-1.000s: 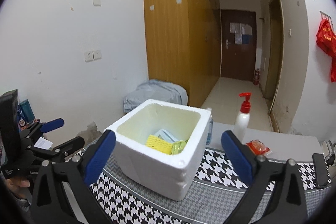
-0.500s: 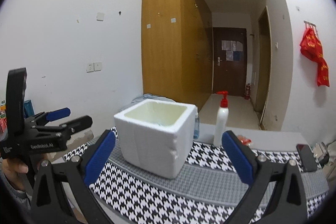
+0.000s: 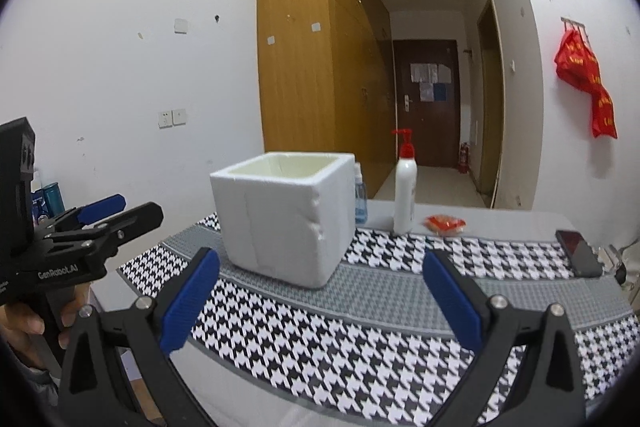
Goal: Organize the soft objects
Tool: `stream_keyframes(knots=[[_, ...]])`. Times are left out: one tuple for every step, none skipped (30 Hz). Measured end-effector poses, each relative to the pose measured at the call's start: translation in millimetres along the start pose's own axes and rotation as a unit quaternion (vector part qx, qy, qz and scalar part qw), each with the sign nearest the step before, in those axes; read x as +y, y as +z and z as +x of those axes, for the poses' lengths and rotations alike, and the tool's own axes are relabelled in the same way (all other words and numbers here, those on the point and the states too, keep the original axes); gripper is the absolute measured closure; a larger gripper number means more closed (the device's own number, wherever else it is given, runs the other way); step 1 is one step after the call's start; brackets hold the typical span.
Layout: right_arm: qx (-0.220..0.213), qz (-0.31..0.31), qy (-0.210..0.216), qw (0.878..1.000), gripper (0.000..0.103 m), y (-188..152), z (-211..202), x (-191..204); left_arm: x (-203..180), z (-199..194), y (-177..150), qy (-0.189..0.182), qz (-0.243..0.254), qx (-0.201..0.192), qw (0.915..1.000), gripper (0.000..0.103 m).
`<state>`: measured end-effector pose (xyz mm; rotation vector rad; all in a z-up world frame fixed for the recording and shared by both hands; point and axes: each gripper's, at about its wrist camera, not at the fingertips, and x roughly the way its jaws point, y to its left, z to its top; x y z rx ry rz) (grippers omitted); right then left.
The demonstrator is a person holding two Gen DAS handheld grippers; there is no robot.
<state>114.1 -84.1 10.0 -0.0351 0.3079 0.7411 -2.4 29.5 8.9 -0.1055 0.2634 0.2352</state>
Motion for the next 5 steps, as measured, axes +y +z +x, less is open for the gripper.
stream_keyframes(knots=[[0.003, 0.001, -0.001, 1.0, 0.0, -2.0, 0.5, -0.3, -0.6, -0.5, -2.1, -0.003, -0.001, -0.001, 1.0, 0.001], [0.006, 0.001, -0.003, 1.0, 0.0, -4.6, 1.0, -0.3, -1.7, -0.9, -4.6, -0.008, 0.001, -0.001, 1.0, 0.001], [0.007, 0.001, -0.003, 1.0, 0.0, -6.5, 1.2, -0.3, -2.6, -1.0, -6.2, -0.009, 0.002, -0.001, 1.0, 0.001], [0.01, 0.003, -0.004, 1.0, 0.0, -7.9, 1.5, -0.3, -3.5, -0.7, -8.0, -0.009, 0.003, 0.0, 1.0, 0.001], [0.01, 0.004, -0.003, 1.0, 0.0, -9.3, 1.0, -0.5, -4.6, 0.3, -9.1, -0.009, 0.006, 0.002, 0.9999, 0.001]])
